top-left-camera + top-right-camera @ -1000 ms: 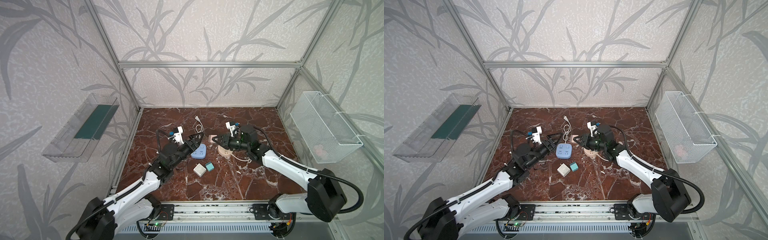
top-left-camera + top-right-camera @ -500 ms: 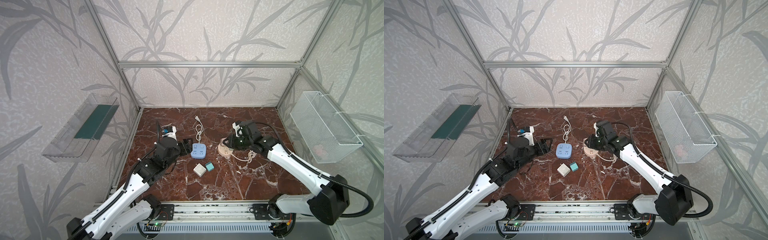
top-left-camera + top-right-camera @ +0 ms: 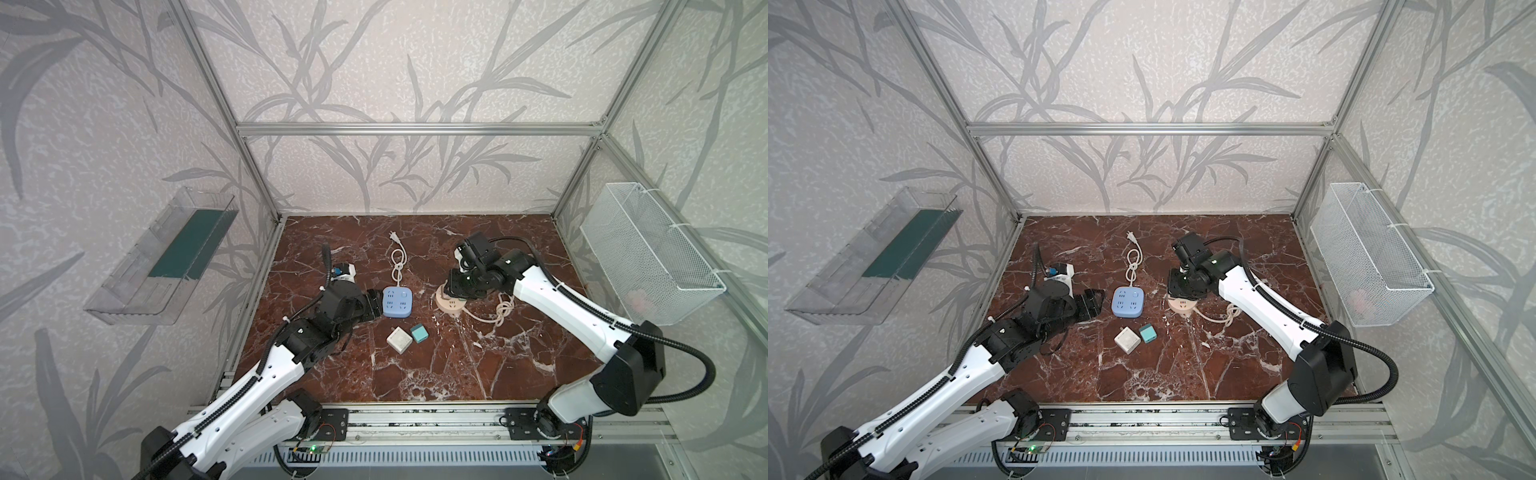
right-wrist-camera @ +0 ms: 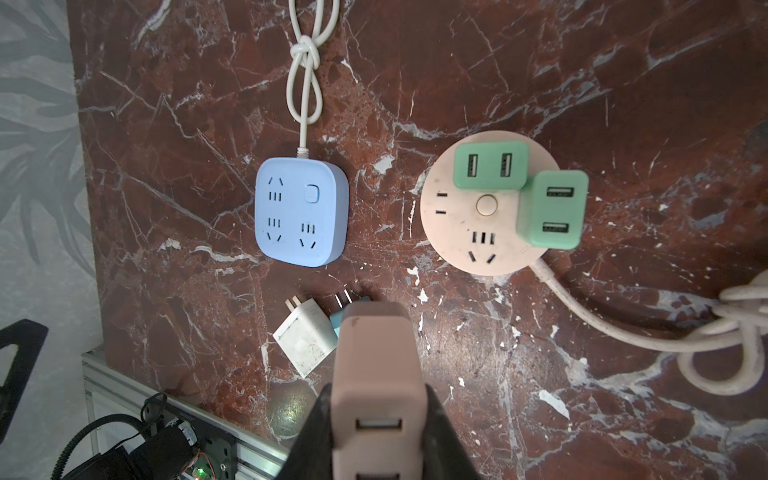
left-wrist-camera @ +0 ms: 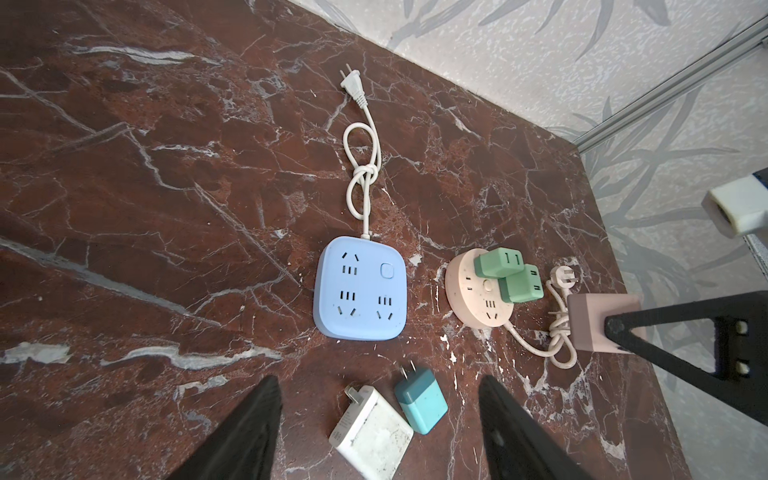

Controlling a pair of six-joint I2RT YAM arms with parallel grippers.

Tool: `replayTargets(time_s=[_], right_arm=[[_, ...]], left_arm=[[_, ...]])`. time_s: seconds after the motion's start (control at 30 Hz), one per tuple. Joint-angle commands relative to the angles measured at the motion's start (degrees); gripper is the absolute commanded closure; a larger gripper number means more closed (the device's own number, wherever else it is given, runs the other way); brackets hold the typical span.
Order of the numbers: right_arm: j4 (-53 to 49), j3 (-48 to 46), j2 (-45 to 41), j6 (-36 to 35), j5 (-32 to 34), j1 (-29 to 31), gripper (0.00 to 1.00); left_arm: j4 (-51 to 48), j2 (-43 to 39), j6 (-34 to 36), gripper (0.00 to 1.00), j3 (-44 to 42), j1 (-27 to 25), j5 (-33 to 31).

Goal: Insert the plug
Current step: 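Carry the pale pink adapter over the pink round strip while the left gripper withdraws, then lower the pale pink adapter onto the socket beside the green adapters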

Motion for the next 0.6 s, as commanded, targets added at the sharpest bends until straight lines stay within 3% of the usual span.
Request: replayTargets(time_s=[0.0,0.2,0.57], right_arm=[[-4.31,1.89,1.12,-0.72,2.08,0.53,1.00],[-1.80,1.30,2.41,-0.66,4.01,0.64,1.00],[-5.64,9.20,11.88,-3.65,6.49,0.62,1.00]], left_arm=[[-0.80,0.87,1.15,0.27,-0.04,0.17,-1.17],[0.51,0.53,1.29,0.27,-0.74,0.14,-0.59],[2.12,1.73,0.94,0.27,-1.38,0.04,1.70]])
